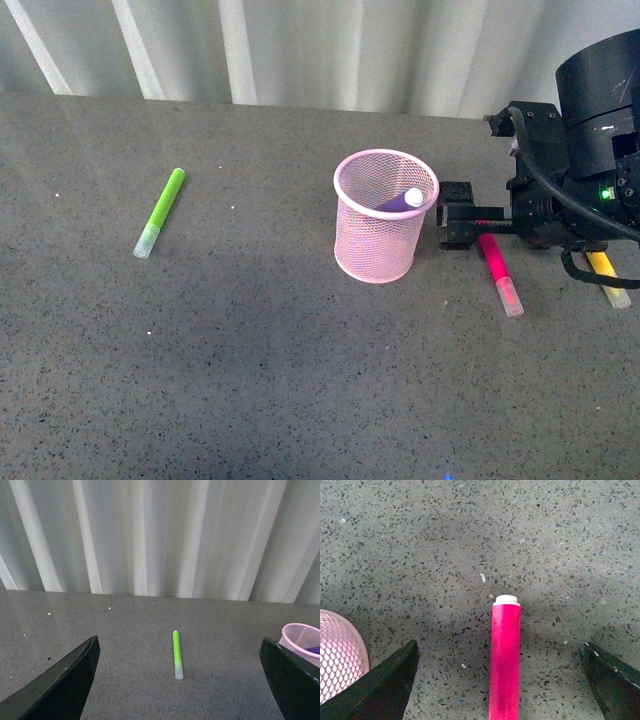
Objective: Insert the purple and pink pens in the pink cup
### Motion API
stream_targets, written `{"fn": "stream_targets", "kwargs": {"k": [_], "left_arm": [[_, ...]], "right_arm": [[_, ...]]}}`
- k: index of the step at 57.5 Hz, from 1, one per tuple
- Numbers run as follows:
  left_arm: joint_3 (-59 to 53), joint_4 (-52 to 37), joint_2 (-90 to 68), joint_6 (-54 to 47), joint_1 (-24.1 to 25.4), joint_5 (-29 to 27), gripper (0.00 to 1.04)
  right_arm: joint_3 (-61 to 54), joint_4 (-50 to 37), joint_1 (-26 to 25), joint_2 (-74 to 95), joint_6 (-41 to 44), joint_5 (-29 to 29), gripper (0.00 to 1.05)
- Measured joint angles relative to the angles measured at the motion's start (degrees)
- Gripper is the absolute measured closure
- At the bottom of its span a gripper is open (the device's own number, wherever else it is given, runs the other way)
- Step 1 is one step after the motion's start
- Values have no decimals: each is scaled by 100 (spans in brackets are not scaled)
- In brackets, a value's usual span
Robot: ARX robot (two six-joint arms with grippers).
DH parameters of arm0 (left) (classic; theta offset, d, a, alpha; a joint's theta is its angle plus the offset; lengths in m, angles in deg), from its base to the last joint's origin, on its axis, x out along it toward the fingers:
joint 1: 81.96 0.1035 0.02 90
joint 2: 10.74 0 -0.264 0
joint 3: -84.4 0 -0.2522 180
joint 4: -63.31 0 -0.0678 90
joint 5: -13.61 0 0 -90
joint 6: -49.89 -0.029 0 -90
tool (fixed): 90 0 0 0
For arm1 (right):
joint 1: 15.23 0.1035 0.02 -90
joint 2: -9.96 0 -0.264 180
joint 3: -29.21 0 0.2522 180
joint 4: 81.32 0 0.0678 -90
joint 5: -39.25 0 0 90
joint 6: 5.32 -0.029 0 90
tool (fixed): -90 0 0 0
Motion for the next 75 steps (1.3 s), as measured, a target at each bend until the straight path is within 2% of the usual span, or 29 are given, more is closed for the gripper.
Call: {"fn": "stream_targets", "kwargs": {"k": [7, 9, 13, 19, 28, 37, 51, 59, 64, 75], "left_arm": [[0, 0, 0, 0, 0, 0, 7], [0, 0, 0, 0, 0, 0, 7], [0, 0, 0, 0, 0, 0, 7], [0, 0, 0, 0, 0, 0, 7], [0, 0, 0, 0, 0, 0, 7], [0, 0, 0, 0, 0, 0, 7], [0, 0, 0, 0, 0, 0, 7], [0, 0, 0, 0, 0, 0, 7], [0, 0, 0, 0, 0, 0, 7], [0, 0, 0, 0, 0, 0, 7]], "right_arm": [[42, -52, -7, 74, -28, 22, 8], [50, -68, -15, 92, -28, 46, 16], [52, -83, -33, 109, -28, 63, 25], [52, -96, -83, 142, -31, 76, 46], [48, -157, -175, 142, -55, 15, 67], [-17, -190, -330, 87, -118, -92, 93], [-72, -192, -584, -155, -136, -133, 95], [-170, -529, -684, -470, -240, -177, 95], [-348, -1084, -682, -809, -232, -168, 95], [-754, -2708, -420, -1867, -205, -640, 95]]}}
